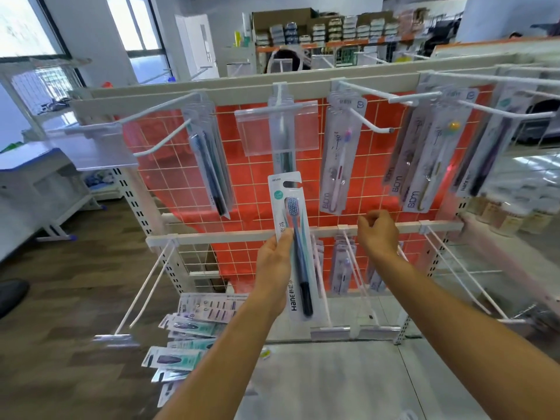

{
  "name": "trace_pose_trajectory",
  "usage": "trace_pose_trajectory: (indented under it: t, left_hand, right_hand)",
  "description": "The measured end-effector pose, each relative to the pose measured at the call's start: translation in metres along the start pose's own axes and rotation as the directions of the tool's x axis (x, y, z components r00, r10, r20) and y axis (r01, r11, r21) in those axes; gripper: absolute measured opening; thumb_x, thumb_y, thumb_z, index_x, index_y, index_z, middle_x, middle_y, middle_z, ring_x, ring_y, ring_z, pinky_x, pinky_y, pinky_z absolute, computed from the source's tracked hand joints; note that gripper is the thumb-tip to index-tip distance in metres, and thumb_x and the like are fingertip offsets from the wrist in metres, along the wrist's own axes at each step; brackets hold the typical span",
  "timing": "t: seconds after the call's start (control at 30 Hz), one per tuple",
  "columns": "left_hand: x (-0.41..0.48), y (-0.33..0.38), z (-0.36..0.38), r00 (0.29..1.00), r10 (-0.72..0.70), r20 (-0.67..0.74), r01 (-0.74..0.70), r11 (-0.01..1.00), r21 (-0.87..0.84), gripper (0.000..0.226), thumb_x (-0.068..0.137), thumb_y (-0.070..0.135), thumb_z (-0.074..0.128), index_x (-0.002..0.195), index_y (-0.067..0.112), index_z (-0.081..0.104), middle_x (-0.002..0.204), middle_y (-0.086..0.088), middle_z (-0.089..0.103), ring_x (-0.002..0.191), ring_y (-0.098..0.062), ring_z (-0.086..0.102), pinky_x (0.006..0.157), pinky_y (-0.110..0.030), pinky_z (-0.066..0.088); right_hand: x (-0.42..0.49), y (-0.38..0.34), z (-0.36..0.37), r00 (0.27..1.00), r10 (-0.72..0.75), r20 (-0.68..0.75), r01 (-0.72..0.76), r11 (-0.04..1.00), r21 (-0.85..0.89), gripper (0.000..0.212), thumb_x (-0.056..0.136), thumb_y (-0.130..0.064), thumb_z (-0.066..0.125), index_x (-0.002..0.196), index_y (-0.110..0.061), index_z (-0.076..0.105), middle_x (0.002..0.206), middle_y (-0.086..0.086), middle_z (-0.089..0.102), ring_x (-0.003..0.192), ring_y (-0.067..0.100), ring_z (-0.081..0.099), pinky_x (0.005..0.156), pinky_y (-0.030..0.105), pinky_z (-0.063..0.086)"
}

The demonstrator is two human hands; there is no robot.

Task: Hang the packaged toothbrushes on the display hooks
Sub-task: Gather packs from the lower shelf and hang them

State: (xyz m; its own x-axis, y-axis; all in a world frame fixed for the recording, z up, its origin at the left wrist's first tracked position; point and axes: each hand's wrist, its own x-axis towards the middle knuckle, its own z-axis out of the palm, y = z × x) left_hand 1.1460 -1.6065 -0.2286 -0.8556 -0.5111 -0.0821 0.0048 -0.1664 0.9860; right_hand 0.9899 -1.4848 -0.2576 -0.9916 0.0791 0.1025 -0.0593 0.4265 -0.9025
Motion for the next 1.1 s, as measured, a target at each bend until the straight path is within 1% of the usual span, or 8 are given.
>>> trace_pose_trajectory:
  t: [0.17,0.33,0.5,0.63,0.77,0.87,1.0,1.1]
  left_hand:
    - [-0.001,0.002,-0.011,0.999,0.001,-0.032,-0.002,1.0,-0.023,0.026,0.102,0.032,0.045,0.103,0.02,0.068,0.097,0.001,0.075,0.094,-0.015,0.07,0.084,-0.03,0.053]
    - [0.001,0.004,-0.024,0.998,0.025,-0.062,-0.026,0.999,-0.026,0.029,0.102,0.031,0.045,0.106,0.015,0.068,0.102,-0.004,0.075,0.102,-0.021,0.069,0.099,-0.044,0.05]
    - [0.001,0.007,-0.039,0.995,0.074,-0.065,-0.075,0.997,-0.012,0.037,0.105,0.033,0.036,0.098,0.014,0.067,0.086,-0.002,0.072,0.086,-0.019,0.068,0.082,-0.035,0.054]
    - [0.002,0.006,-0.054,0.995,0.093,-0.02,-0.094,0.995,-0.043,0.041,0.105,0.034,0.036,0.118,0.009,0.066,0.107,-0.008,0.073,0.101,-0.022,0.069,0.089,-0.037,0.054]
    - [0.002,0.006,-0.067,0.985,0.173,-0.02,-0.173,0.985,0.014,0.038,0.104,0.029,0.04,0.119,0.003,0.063,0.101,-0.008,0.071,0.093,-0.018,0.067,0.077,-0.028,0.053]
    - [0.001,0.013,-0.074,0.979,0.198,-0.04,-0.196,0.98,0.043,0.03,0.104,0.028,0.043,0.116,0.01,0.062,0.098,-0.003,0.071,0.09,-0.014,0.067,0.074,-0.025,0.054]
    - [-0.004,0.026,-0.082,0.953,0.286,-0.099,-0.273,0.954,0.127,0.018,0.101,0.032,0.046,0.102,0.021,0.06,0.079,0.014,0.063,0.072,0.002,0.061,0.064,-0.016,0.049]
    - [-0.009,0.034,-0.088,0.927,0.358,-0.115,-0.344,0.931,0.123,0.016,0.102,0.028,0.045,0.098,0.027,0.06,0.083,0.009,0.063,0.076,-0.002,0.059,0.07,-0.021,0.051]
  right_hand:
    - [-0.025,-0.005,0.011,0.992,-0.056,0.114,0.053,0.998,0.026,0.017,0.097,-0.021,0.048,0.098,-0.011,0.062,0.08,0.0,0.06,0.082,0.023,0.059,0.076,0.038,0.05]
    - [-0.059,-0.028,0.023,0.958,-0.115,0.263,0.065,0.98,0.19,0.025,0.097,-0.02,0.05,0.077,-0.013,0.063,0.072,0.003,0.063,0.07,0.018,0.058,0.07,0.038,0.05]
    - [-0.088,-0.057,0.026,0.88,-0.165,0.444,-0.009,0.931,0.365,0.027,0.1,-0.022,0.047,0.084,-0.013,0.067,0.076,0.005,0.066,0.07,0.013,0.061,0.066,0.024,0.052]
    - [-0.107,-0.074,0.03,0.809,-0.207,0.55,-0.055,0.906,0.42,0.033,0.101,-0.027,0.045,0.086,-0.013,0.07,0.075,0.0,0.069,0.067,0.009,0.064,0.068,0.024,0.055]
    - [-0.118,-0.085,0.038,0.799,-0.293,0.524,0.049,0.902,0.43,0.018,0.096,-0.018,0.057,0.093,-0.007,0.07,0.09,0.013,0.07,0.08,0.023,0.064,0.082,0.039,0.056]
    - [-0.126,-0.092,0.042,0.799,-0.314,0.512,0.053,0.887,0.459,0.013,0.094,-0.013,0.058,0.093,-0.003,0.067,0.089,0.018,0.065,0.079,0.022,0.058,0.08,0.042,0.054]
    - [-0.136,-0.102,0.046,0.797,-0.371,0.476,0.084,0.849,0.522,0.011,0.093,-0.012,0.059,0.087,-0.01,0.067,0.083,0.008,0.066,0.075,0.013,0.059,0.069,0.024,0.052]
    - [-0.143,-0.111,0.049,0.786,-0.445,0.43,0.134,0.801,0.583,0.01,0.093,-0.009,0.059,0.086,-0.01,0.067,0.076,-0.004,0.065,0.069,0.002,0.06,0.067,0.015,0.051]
